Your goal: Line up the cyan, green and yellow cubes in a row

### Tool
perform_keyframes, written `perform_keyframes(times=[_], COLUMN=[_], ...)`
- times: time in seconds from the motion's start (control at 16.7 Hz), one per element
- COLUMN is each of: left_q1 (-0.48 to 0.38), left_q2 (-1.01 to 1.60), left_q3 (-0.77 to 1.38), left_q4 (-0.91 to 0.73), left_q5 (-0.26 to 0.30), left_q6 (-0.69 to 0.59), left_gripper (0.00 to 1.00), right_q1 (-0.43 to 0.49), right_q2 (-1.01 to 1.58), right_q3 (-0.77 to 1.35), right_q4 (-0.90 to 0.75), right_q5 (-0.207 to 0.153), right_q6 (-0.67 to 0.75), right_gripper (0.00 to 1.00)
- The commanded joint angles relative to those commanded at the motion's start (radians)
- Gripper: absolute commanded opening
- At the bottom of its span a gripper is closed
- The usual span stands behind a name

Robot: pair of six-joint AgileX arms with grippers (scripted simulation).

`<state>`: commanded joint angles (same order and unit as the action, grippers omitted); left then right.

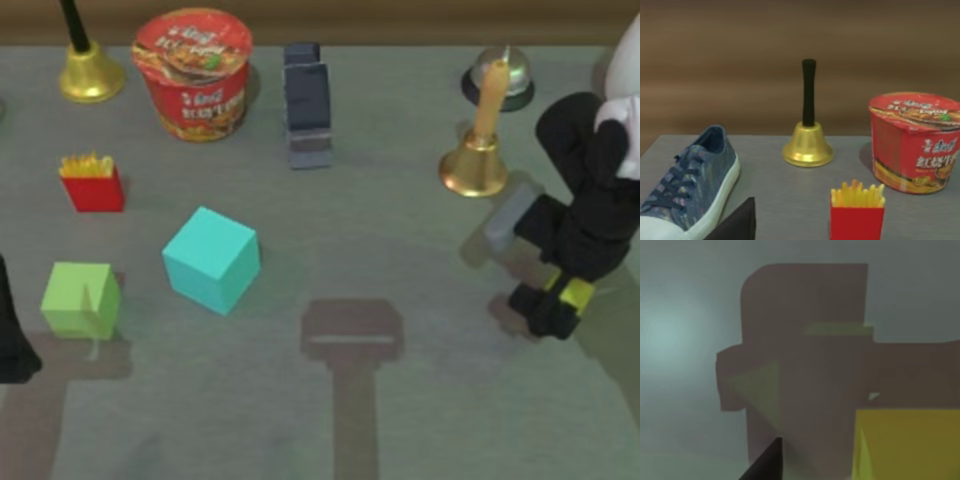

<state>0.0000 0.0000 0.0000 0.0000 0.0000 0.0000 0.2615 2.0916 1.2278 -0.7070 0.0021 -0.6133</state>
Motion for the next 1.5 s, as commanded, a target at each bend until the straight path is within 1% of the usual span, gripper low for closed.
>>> perform_keyframes(times=[0.12,0.18,0.6,0.66,0.84,1.14,1.26,1.5], left_q1=[0.000,0.000,0.000,0.000,0.000,0.000,0.000,0.000], left_q2=[0.000,0.000,0.000,0.000,0.000,0.000,0.000,0.000], left_q3=[0.000,0.000,0.000,0.000,0.000,0.000,0.000,0.000], left_q4=[0.000,0.000,0.000,0.000,0.000,0.000,0.000,0.000], left_q5=[0.000,0.000,0.000,0.000,0.000,0.000,0.000,0.000], left_q6=[0.000,0.000,0.000,0.000,0.000,0.000,0.000,0.000], left_gripper=[1.00,1.00,1.00,1.00,1.00,1.00,1.00,1.00], right_q1=[0.000,0.000,0.000,0.000,0.003,0.007,0.008,0.006], right_q2=[0.000,0.000,0.000,-0.043,-0.059,-0.138,-0.157,-0.153], right_q3=[0.000,0.000,0.000,0.010,0.038,0.132,0.149,0.147], right_q4=[0.000,0.000,0.000,-0.030,-0.072,-0.258,-0.283,-0.281], right_q5=[0.000,0.000,0.000,-0.016,-0.016,-0.017,-0.016,-0.017], right_q6=[0.000,0.000,0.000,0.015,0.012,0.012,0.012,0.012], right_gripper=[0.02,0.00,0.00,0.00,0.00,0.00,0.00,0.00])
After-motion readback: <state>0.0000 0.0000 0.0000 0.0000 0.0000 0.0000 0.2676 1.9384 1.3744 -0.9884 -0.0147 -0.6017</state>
